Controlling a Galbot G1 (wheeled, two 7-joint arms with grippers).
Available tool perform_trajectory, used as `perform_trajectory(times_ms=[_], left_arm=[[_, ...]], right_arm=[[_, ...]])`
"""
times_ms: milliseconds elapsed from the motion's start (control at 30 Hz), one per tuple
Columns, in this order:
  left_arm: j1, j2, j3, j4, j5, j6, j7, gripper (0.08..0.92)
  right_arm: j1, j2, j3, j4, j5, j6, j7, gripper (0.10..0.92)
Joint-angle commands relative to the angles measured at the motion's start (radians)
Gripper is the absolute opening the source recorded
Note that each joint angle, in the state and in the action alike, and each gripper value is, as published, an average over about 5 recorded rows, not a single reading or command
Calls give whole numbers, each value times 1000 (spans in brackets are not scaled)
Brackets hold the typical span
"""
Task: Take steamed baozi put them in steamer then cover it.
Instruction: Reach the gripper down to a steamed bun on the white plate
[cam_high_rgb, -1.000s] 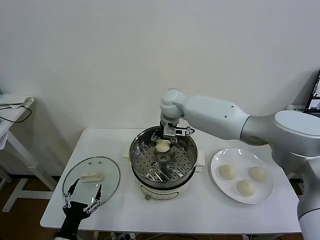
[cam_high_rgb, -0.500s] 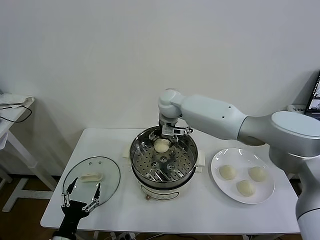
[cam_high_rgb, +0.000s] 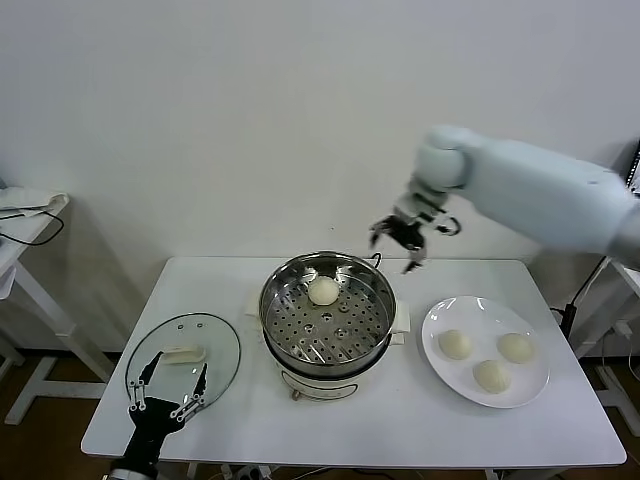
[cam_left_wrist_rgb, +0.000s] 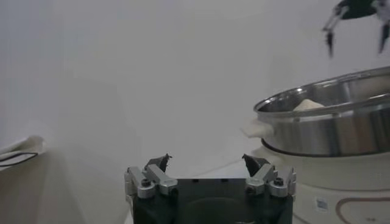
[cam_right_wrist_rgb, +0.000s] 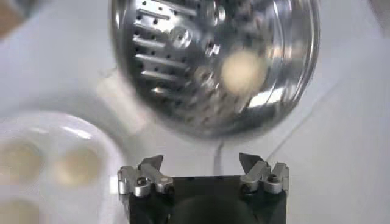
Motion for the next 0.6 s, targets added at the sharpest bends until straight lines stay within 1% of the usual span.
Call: perform_trajectory(times_ms=[33,267,433,600], left_arm=[[3,0,-2,-10,1,2,0,823],[6,-6,-5,-16,2,7,-2,823],[16,-13,-7,-16,4,4,-2,823],[20,-16,-14,-11,5,0,-2,823]], right_arm=[[-37,-234,-138,16,178,-210,38,823],[-241,-231,-60,8,116,-240,137,823],[-313,-189,-7,-34,94,-254,206,823],[-357,-153,32,-84,74,-250,230,823]])
